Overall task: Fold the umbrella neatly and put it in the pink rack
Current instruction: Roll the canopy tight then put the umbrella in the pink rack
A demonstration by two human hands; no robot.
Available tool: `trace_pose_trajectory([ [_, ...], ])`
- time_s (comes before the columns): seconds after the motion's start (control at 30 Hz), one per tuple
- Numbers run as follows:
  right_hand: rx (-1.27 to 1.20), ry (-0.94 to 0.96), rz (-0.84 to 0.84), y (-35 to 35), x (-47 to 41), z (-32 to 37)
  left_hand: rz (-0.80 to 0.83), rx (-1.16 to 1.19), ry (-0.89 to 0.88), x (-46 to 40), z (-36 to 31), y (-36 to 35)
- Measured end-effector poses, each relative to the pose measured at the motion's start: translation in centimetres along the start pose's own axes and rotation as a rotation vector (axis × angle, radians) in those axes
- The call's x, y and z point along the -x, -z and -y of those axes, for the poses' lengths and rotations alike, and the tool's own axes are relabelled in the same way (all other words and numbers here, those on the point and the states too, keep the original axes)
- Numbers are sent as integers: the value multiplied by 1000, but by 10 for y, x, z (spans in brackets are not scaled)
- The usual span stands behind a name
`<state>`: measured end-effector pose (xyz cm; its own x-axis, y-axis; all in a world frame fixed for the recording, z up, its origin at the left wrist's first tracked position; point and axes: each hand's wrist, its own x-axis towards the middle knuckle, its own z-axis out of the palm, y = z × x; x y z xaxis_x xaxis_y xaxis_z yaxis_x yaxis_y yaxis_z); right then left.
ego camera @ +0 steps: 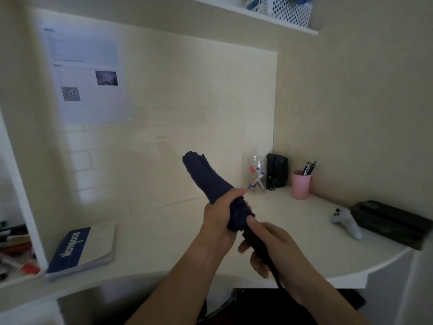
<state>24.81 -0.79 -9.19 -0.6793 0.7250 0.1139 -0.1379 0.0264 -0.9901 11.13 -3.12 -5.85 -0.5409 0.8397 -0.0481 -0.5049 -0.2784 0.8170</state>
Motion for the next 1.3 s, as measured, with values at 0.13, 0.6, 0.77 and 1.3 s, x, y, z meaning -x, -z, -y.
trace_pose_trajectory([
  [0.13, 211, 196, -241, 4, 1, -11, 22, 123, 8, -5, 14, 0],
  [0.6, 747, 435, -184, 44, -31, -36, -18, -91, 99, -11, 51, -7],
  [0.77, 289, 71, -17, 89, -36, -47, -77, -730, 153, -20, 51, 47],
  [1.3, -69, -280, -588, 120, -17, -83, 122, -1352, -378, -71, 83, 142],
])
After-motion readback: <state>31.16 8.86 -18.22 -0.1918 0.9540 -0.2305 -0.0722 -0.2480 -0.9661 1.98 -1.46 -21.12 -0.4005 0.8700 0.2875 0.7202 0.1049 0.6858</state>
